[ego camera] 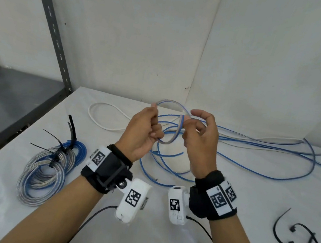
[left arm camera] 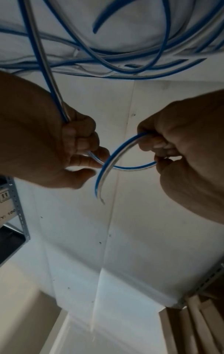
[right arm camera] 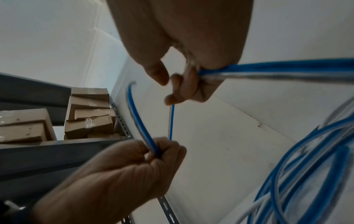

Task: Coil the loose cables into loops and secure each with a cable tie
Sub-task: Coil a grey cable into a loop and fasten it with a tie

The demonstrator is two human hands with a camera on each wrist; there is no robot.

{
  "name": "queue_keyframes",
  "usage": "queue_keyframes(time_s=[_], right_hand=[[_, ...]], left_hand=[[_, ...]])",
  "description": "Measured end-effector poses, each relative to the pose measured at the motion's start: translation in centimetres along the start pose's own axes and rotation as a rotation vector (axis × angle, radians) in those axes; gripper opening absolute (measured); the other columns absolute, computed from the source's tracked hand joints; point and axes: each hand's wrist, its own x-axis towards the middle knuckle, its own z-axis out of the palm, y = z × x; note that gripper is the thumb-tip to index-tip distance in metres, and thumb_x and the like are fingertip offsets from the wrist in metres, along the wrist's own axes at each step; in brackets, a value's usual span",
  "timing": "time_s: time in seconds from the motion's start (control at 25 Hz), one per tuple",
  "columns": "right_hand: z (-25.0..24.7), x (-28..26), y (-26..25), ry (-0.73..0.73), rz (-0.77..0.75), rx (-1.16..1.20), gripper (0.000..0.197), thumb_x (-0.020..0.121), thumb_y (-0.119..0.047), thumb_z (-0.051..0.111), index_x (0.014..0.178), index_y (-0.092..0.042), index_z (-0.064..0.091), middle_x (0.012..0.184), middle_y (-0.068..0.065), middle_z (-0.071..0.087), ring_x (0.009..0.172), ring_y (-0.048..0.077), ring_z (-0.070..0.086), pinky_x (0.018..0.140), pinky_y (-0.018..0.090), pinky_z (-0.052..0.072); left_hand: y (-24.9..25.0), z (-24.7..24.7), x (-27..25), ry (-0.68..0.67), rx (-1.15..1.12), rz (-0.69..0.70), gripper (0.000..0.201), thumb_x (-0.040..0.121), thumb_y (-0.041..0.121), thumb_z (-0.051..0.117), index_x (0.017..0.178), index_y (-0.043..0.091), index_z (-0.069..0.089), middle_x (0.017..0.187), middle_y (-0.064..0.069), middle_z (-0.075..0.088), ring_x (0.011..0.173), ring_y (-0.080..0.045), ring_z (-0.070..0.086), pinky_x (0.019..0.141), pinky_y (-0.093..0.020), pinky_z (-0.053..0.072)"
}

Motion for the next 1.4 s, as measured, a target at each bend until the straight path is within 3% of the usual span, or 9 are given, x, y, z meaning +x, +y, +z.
queue_keyframes(time_s=[0.08,0.16,0.36,0.56,0.64,0.8,0.92,1.28,1.4], right_hand=[[0.1,-0.1,-0.9,-0.126,0.039,0.136,0.013,0.103,-0.010,0.046,0.109,-0.017,0.056,0.082,0.008,0.071,0.056,0.014,0.041,0.052,0.022,0.035],[0.4,-0.5,-1.2,-0.185,-0.049,0.049,0.006,0.100,-0.020,0.060,0.105,-0.016,0.060,0.088,0.014,0.071,0.062,0.016,0.047,0.056,0.025,0.042],[0.1,-0.4,-0.5,0.006,-0.284,-0.148,0.011,0.091,-0.016,0.075,0.089,-0.017,0.065,0.084,0.010,0.072,0.073,0.033,0.063,0.066,0.040,0.051],[-2.0,0.6,-0.6,0.024,-0.262,-0.182,0.020,0.091,-0.016,0.076,0.103,-0.018,0.061,0.081,0.008,0.075,0.067,0.015,0.064,0.066,0.025,0.048],[-3.1,1.1,-1.0,-0.055,-0.135,-0.144,0.034,0.087,-0.015,0.079,0.111,-0.014,0.056,0.078,0.013,0.076,0.068,0.015,0.067,0.070,0.024,0.051],[-4.6,1.5,-1.2,-0.323,-0.008,-0.216,0.015,0.082,-0.017,0.079,0.089,-0.006,0.073,0.070,0.007,0.074,0.067,0.013,0.068,0.075,0.020,0.053],[-4.7,1.3,-1.5,-0.334,-0.016,-0.250,0.010,0.089,-0.013,0.075,0.084,-0.004,0.076,0.066,0.004,0.071,0.060,0.006,0.063,0.068,0.012,0.048],[-3.9,0.7,-2.0,-0.427,0.001,-0.276,0.008,0.083,-0.021,0.079,0.084,-0.013,0.076,0.074,0.003,0.077,0.070,0.012,0.069,0.072,0.019,0.054],[-4.1,1.1,-2.1,-0.192,-0.107,-0.204,0.013,0.090,-0.023,0.073,0.089,-0.010,0.076,0.074,-0.010,0.073,0.066,0.001,0.060,0.068,0.012,0.047]], left_hand=[[0.5,-0.8,0.8,0.094,-0.105,-0.004,0.035,0.108,0.023,0.048,0.074,0.018,0.041,0.062,0.004,0.018,0.043,-0.008,0.017,0.040,-0.018,0.021],[0.6,-1.1,1.0,0.131,-0.121,0.034,0.035,0.107,0.024,0.049,0.074,0.017,0.040,0.059,0.005,0.020,0.044,-0.008,0.017,0.042,-0.019,0.021],[0.0,-0.2,-0.2,0.048,0.019,0.103,0.028,0.107,0.022,0.048,0.083,0.010,0.053,0.061,0.002,0.023,0.047,-0.009,0.023,0.047,-0.021,0.031],[0.8,-1.0,-0.5,-0.158,0.442,0.255,0.029,0.106,0.023,0.051,0.120,0.005,0.069,0.084,-0.008,0.064,0.066,-0.018,0.063,0.074,-0.036,0.061],[1.5,-1.5,-0.5,-0.215,0.536,0.264,0.028,0.104,0.024,0.055,0.117,0.005,0.072,0.100,-0.007,0.073,0.073,-0.020,0.067,0.076,-0.040,0.063],[2.4,-1.8,-0.9,-0.371,0.689,0.210,0.022,0.097,0.020,0.064,0.111,0.007,0.076,0.100,-0.004,0.077,0.074,-0.022,0.068,0.074,-0.038,0.062],[2.0,-1.7,-1.0,-0.425,0.785,0.199,0.021,0.094,0.013,0.070,0.111,0.003,0.076,0.085,-0.010,0.074,0.078,-0.023,0.071,0.075,-0.035,0.062],[1.6,-1.6,-1.0,-0.407,0.929,0.266,0.013,0.090,0.018,0.078,0.100,0.010,0.079,0.076,-0.009,0.076,0.072,-0.024,0.075,0.072,-0.037,0.063],[2.1,-1.9,-0.9,-0.333,0.780,0.261,0.015,0.091,0.017,0.075,0.096,0.003,0.077,0.084,-0.012,0.076,0.074,-0.025,0.074,0.070,-0.039,0.062]])
